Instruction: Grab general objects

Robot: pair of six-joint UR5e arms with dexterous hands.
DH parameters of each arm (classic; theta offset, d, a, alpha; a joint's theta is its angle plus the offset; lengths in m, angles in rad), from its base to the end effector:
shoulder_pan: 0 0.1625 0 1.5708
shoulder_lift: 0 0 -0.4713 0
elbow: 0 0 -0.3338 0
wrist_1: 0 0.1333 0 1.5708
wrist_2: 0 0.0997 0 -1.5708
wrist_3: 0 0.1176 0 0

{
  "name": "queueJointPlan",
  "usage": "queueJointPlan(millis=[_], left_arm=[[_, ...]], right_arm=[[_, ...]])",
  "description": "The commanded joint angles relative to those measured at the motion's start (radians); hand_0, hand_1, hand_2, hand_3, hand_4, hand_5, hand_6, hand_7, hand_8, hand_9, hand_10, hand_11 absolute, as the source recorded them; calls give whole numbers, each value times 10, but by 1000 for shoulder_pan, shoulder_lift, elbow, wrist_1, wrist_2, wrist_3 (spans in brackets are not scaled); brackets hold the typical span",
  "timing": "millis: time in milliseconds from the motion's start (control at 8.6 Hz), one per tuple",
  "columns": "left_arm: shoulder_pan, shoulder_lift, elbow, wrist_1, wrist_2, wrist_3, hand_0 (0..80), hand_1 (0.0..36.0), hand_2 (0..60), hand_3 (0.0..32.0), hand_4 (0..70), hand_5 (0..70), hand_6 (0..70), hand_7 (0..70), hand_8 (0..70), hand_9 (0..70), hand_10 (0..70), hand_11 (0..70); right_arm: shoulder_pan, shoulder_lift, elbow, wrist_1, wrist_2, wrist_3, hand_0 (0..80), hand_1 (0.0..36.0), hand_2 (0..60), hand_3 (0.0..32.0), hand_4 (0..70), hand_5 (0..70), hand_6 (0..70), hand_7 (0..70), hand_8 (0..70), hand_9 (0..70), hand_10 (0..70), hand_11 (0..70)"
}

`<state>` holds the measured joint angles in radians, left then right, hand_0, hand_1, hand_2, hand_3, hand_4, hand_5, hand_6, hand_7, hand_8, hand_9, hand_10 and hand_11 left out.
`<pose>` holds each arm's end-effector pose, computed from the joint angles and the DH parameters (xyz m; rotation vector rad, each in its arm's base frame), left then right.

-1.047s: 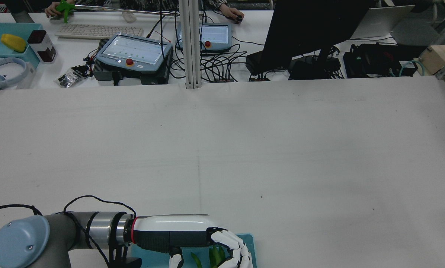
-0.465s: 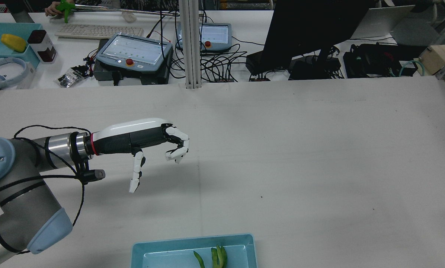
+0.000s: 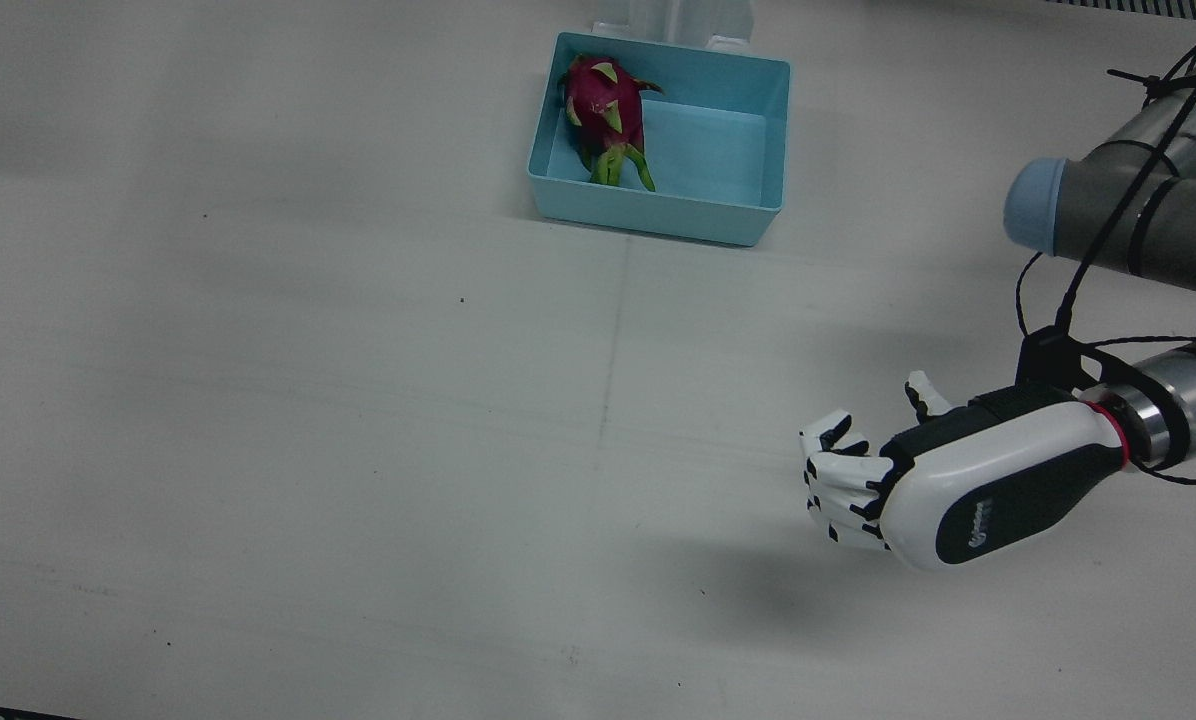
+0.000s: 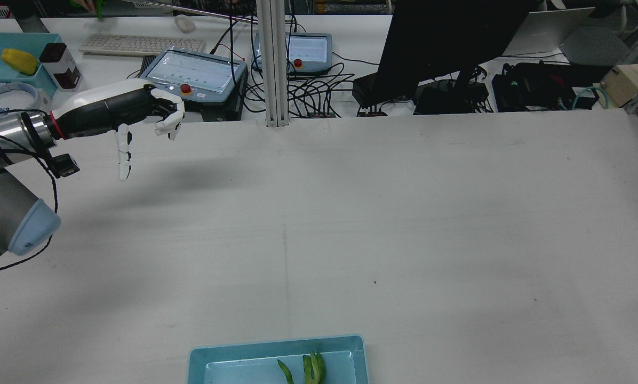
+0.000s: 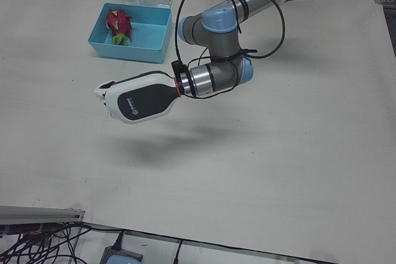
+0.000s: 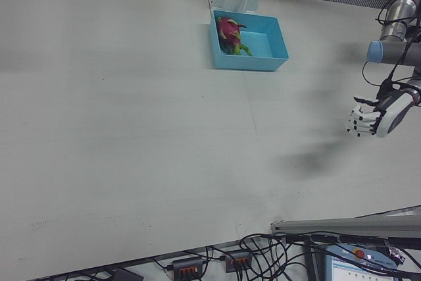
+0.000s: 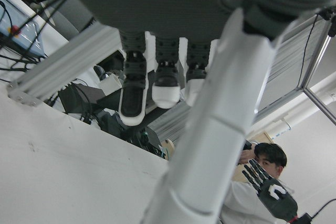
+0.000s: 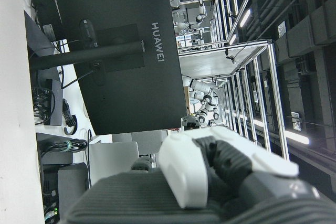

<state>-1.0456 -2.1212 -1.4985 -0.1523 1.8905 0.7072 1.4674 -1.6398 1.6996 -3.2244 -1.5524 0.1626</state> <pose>0.2635 -0.6469 0.4253 0.0209 2.2609 -0.7246 0.0918 -0.4277 0.7151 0.2660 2.1415 -2.2066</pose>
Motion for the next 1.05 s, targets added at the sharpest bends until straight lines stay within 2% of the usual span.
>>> queueJointPlan(millis=[0,116,233,349,465,698,930], left_arm=[[-114,15,205,-110,-46,15,800,360,600,0,276,700,610,700,564,627,313,475],[-119,44,240,-151,-104,32,800,360,600,0,269,700,593,700,547,606,304,463],[-120,128,282,-247,-231,14,757,360,600,0,261,700,570,700,524,574,294,450],[-125,185,294,-301,-314,2,623,360,600,0,258,700,551,700,500,553,289,439],[-125,213,294,-314,-332,-2,591,319,600,0,265,700,540,700,484,538,281,426],[-126,274,291,-323,-382,-6,583,303,600,0,271,700,543,700,475,522,264,402],[-122,370,293,-401,-543,-67,594,310,600,0,276,700,545,700,465,509,256,391]], right_arm=[[-1,0,-1,2,0,0,0,0,0,0,0,0,0,0,0,0,0,0],[-1,0,-3,2,0,0,0,0,0,0,0,0,0,0,0,0,0,0],[-1,0,-3,2,0,0,0,0,0,0,0,0,0,0,0,0,0,0],[-1,0,-5,2,0,0,0,0,0,0,0,0,0,0,0,0,0,0],[-1,0,-3,2,0,0,0,0,0,0,0,0,0,0,0,0,0,0],[-1,0,-5,2,0,0,0,0,0,0,0,0,0,0,0,0,0,0],[-1,0,-5,2,0,0,0,0,0,0,0,0,0,0,0,0,0,0]])
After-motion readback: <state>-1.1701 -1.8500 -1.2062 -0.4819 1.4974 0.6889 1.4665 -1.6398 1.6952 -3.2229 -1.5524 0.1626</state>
